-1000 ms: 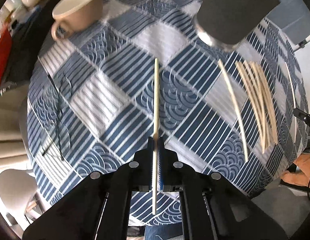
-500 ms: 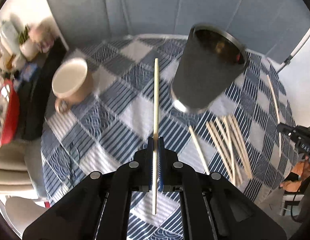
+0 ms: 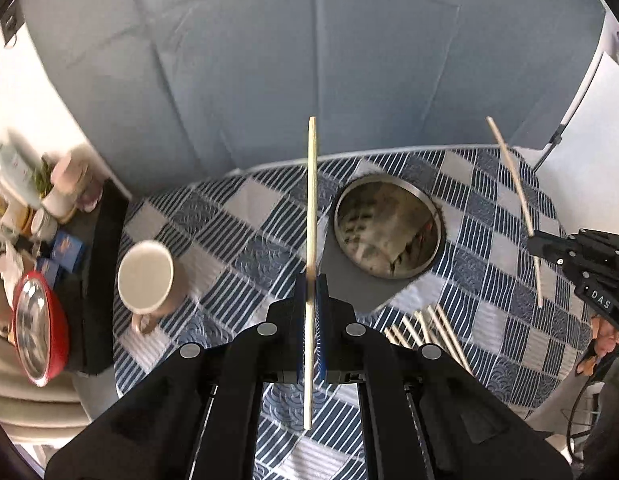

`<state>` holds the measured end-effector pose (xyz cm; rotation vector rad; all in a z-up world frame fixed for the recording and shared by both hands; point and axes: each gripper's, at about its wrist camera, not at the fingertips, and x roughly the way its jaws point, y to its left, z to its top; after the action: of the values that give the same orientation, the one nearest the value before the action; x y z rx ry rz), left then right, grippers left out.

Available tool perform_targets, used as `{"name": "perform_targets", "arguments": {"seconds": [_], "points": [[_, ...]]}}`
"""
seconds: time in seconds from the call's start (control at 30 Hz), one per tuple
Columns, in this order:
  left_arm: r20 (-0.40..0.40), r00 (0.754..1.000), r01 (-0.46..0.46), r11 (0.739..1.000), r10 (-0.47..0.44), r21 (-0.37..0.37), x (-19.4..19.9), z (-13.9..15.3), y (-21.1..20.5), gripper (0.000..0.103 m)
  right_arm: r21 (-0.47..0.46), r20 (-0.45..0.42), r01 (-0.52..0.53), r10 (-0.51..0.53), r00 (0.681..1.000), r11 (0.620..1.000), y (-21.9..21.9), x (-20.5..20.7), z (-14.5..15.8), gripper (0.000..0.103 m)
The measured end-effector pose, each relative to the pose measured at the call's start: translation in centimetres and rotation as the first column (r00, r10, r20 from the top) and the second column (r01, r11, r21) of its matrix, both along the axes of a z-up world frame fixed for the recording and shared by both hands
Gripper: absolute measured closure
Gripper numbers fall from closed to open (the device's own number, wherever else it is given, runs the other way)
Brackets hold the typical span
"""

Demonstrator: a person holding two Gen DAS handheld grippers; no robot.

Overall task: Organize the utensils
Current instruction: 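Lift the held sticks with both tools and lower them into the grey holder, then open both tools to release the sticks inside the grey holder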

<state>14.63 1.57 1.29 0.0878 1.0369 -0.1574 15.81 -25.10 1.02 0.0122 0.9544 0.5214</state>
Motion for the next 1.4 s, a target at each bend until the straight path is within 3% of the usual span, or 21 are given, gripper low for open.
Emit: {"name": "perform_targets", "arguments": {"seconds": [0.37,0.57,0.8,1.03,1.2,1.4], "points": [[0.048,0.998,0.052,0.995,-0.048,-0.083,4.2,2.0,-2.3,0.098,0.032,0.068,-0.063,0.061,0.996,0.998,3.4,4.2,2.7,0.099],[0.080,0.995,0.065,0.984,-0.053,-0.164,6.4,2.5,-2.8,0.098,0.118,0.111,-0.065,0.052,0.992,0.991,4.9,6.5,2.6,0.099],[0.179,0.982,0.113,0.961,-0.068,-0.254,7.3,1.7,-2.9,0.098,0.257,0.138,-0.037,0.001,0.990,0.966,6.0,8.1,1.0,0.098],[0.238,0.970,0.120,0.937,-0.041,-0.328,7.5,-1.4,-2.1,0.098,0.358,0.191,-0.048,-0.023,0.981,0.933,7.1,7.9,-1.6,0.098],[0.274,0.962,0.135,0.907,-0.023,-0.398,6.8,-3.3,-1.6,0.098,0.374,0.209,-0.040,-0.042,0.977,0.927,7.0,7.1,-3.1,0.098],[0.325,0.944,0.192,0.895,-0.057,-0.402,5.8,-3.5,-1.8,0.098,0.353,0.226,-0.050,-0.033,0.974,0.934,6.8,5.6,-3.8,0.095]]}}
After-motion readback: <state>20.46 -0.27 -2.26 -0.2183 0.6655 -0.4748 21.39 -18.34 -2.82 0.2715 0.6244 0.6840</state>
